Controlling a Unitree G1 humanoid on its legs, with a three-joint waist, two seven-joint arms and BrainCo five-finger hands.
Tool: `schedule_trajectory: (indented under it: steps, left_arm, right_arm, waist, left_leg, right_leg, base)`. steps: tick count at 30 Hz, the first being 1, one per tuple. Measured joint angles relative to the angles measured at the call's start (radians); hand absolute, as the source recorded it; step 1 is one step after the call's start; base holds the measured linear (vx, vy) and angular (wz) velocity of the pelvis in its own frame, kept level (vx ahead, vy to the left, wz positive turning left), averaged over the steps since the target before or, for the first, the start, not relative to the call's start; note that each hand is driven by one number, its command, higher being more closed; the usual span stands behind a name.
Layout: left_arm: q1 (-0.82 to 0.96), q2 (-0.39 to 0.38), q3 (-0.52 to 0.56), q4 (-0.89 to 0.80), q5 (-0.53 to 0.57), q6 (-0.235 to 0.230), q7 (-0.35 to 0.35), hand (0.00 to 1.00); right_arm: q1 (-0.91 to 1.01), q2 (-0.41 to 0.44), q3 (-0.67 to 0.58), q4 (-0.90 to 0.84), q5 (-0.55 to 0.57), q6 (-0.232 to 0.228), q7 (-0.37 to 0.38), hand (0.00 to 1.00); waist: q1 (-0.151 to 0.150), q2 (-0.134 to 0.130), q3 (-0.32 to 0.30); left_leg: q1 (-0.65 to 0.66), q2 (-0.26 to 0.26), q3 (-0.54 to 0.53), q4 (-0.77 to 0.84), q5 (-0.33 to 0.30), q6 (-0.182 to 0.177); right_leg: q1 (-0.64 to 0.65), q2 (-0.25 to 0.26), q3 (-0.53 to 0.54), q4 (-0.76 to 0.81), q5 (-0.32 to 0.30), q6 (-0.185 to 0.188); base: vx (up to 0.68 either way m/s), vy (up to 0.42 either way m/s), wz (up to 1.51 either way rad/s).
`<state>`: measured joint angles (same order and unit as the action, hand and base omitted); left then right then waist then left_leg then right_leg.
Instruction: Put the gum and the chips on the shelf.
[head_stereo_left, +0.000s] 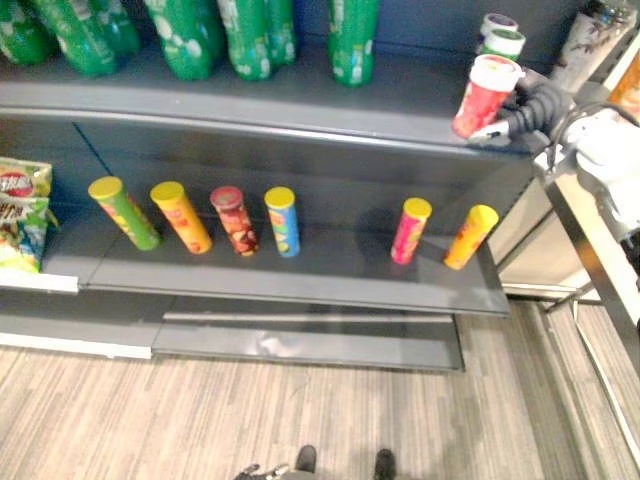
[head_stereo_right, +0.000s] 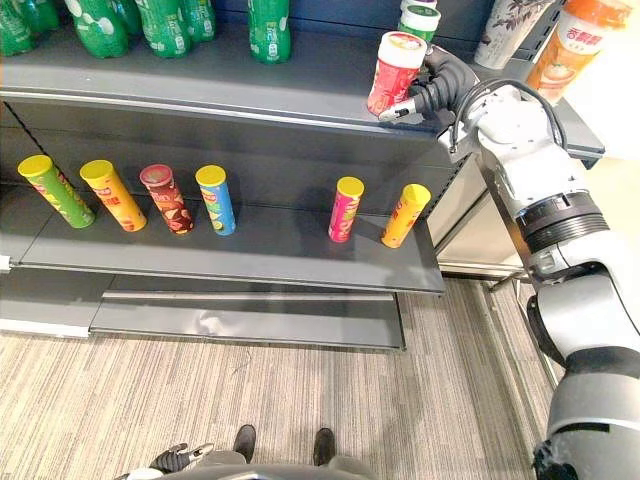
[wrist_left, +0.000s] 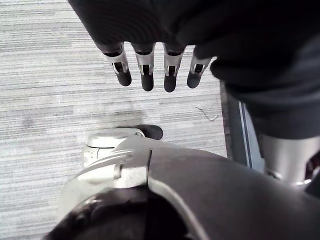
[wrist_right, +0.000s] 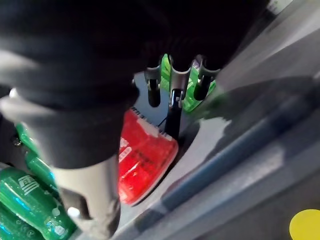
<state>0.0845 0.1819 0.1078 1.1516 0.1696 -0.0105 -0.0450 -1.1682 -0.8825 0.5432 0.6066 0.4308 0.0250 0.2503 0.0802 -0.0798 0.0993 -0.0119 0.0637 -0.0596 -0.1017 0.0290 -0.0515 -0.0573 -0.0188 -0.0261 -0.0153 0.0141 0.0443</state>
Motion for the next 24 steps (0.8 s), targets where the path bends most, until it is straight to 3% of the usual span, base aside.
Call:
schedule_trajectory:
  steps: [6, 10, 13, 24]
  left_arm:
    - [0.001, 0.0, 0.008, -0.001, 0.001, 0.0, -0.003, 0.0]
    - [0.01, 0.0, 0.014, -0.001, 0.001, 0.001, -0.005, 0.0]
    - [0.013, 0.0, 0.016, -0.001, 0.002, 0.001, -0.006, 0.0]
    - [0.032, 0.009, 0.018, 0.001, 0.01, 0.001, -0.021, 0.0]
  right_arm:
    - [0.0, -0.004, -0.021, 0.004, -0.003, 0.03, 0.009, 0.0]
    - [0.003, -0.007, -0.025, -0.002, -0.003, 0.036, 0.022, 0.0]
    - [0.038, -0.059, -0.027, -0.033, -0.002, 0.036, 0.022, 0.0]
    - [0.3, -0.174, -0.146, -0.347, 0.025, 0.013, 0.054, 0.0]
  waist:
    - [-0.002, -0.002, 0.002]
    - [-0.023, -0.002, 0.002]
    - [-0.025, -0.002, 0.001]
    - [-0.054, -0.016, -0.012]
  left_leg:
    - [0.017, 0.0, 0.01, 0.0, 0.001, 0.0]
    - [0.022, 0.0, 0.018, 0.0, 0.001, 0.0]
    - [0.026, 0.0, 0.024, 0.0, 0.0, 0.0]
    - [0.037, 0.003, 0.065, -0.001, -0.01, 0.001]
  right_leg:
    - [0.009, 0.0, 0.007, -0.002, 0.005, -0.001]
    - [0.009, 0.0, 0.014, -0.001, 0.007, 0.0]
    - [0.01, 0.001, 0.023, -0.001, 0.008, 0.0]
    - [0.009, 0.005, 0.057, -0.002, 0.008, 0.001]
  base:
    - [0.01, -0.001, -0.03]
    - [-0.01, -0.001, -0.06]
    - [-0.01, -0.001, -0.07]
    - [-0.01, -0.001, -0.11]
